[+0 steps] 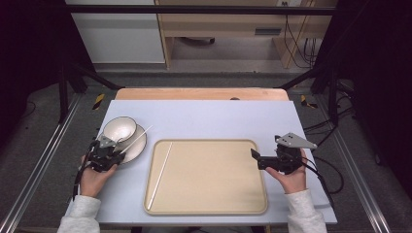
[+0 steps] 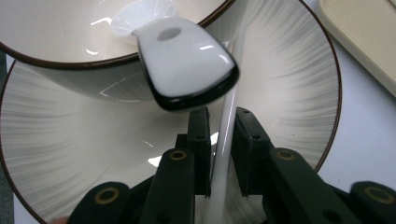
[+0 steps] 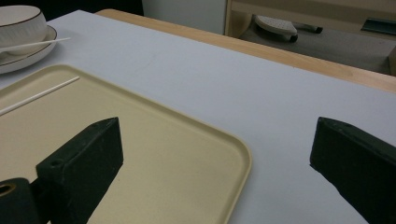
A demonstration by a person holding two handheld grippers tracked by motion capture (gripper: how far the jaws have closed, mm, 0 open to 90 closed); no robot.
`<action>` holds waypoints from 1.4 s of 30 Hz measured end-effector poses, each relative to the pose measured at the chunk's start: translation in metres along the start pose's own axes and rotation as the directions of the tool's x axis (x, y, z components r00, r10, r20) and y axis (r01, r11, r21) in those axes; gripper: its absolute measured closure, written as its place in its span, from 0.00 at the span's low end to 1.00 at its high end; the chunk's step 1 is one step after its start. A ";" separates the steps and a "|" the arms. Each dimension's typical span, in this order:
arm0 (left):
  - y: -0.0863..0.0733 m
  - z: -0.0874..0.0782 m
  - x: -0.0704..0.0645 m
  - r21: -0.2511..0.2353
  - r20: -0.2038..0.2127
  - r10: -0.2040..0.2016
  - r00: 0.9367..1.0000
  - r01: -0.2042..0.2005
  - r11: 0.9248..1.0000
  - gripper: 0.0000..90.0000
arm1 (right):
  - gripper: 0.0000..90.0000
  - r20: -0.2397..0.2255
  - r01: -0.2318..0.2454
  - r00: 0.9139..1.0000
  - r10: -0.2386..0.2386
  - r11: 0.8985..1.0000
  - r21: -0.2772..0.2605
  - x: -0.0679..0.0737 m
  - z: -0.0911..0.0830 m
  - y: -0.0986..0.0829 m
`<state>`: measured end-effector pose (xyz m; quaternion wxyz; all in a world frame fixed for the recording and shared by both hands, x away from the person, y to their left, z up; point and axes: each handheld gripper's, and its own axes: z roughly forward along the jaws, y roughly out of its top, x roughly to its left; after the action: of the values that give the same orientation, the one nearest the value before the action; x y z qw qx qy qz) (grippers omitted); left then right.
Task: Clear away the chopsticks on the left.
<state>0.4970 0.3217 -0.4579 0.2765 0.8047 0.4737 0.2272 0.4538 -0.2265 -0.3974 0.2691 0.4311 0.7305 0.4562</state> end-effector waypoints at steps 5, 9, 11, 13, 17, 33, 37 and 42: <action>0.000 0.000 -0.003 0.001 0.015 0.014 1.000 -0.014 1.000 0.91 | 0.03 0.001 -0.004 1.000 0.004 1.000 0.000 0.000 0.000 0.000; 0.001 0.000 -0.005 0.002 0.017 0.023 1.000 -0.024 1.000 0.93 | 0.03 0.002 0.000 1.000 0.000 1.000 -0.003 -0.001 -0.001 0.000; 0.001 0.000 -0.006 0.004 0.015 0.022 1.000 -0.022 1.000 0.94 | 0.03 0.001 -0.001 1.000 0.001 1.000 -0.003 -0.001 -0.001 0.000; 0.001 -0.001 -0.007 0.003 0.014 0.021 1.000 -0.021 1.000 0.94 | 0.03 0.003 -0.001 1.000 0.001 1.000 -0.003 -0.001 -0.002 0.000; 0.003 -0.004 -0.010 -0.015 0.015 0.022 1.000 -0.022 1.000 0.94 | 0.03 0.002 0.000 1.000 0.000 1.000 -0.003 -0.001 -0.002 0.000; 0.015 -0.026 -0.037 -0.114 0.025 0.001 1.000 0.002 0.993 0.94 | 0.03 0.013 -0.013 1.000 0.013 1.000 -0.024 -0.004 -0.008 0.002; 0.017 -0.032 -0.047 -0.132 0.021 -0.011 1.000 0.014 0.991 0.94 | 0.03 0.014 -0.012 1.000 0.012 1.000 -0.024 -0.005 -0.009 0.002; 0.019 -0.038 -0.057 -0.149 0.015 -0.019 1.000 0.021 0.989 0.94 | 0.03 0.017 -0.014 1.000 0.015 1.000 -0.028 -0.005 -0.009 0.002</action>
<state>0.4599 0.2720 -0.4230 0.3413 0.7785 0.4618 0.2535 0.4498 -0.2346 -0.3913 0.2781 0.4363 0.7186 0.4647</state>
